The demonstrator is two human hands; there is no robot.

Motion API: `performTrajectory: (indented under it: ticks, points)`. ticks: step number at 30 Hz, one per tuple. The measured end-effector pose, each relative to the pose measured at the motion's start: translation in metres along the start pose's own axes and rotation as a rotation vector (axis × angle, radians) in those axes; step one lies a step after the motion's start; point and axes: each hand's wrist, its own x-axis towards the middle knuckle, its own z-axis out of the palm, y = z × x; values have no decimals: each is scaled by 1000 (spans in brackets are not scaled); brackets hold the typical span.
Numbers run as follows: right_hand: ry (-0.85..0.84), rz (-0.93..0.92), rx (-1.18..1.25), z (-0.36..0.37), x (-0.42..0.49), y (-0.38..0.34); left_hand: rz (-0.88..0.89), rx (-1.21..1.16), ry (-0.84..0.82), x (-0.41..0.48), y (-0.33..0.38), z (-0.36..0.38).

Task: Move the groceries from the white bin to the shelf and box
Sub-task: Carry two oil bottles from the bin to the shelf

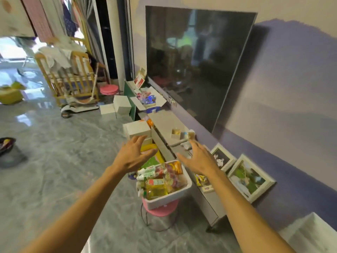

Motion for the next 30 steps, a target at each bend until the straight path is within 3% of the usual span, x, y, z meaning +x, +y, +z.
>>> performTrajectory:
  ticks: [10, 18, 25, 30]
  points:
    - [-381, -114, -38, 160, 150, 45, -337, -66, -168, 37, -96, 149]
    - [-552, -217, -219, 338, 246, 97, -576, -143, -284, 62, -207, 303]
    - [-587, -428, -464, 478, 294, 151, -630, -219, -338, 53, -295, 428]
    - [-586, -510, -501, 511, 305, 160, -567, -279, -314, 41, -318, 456]
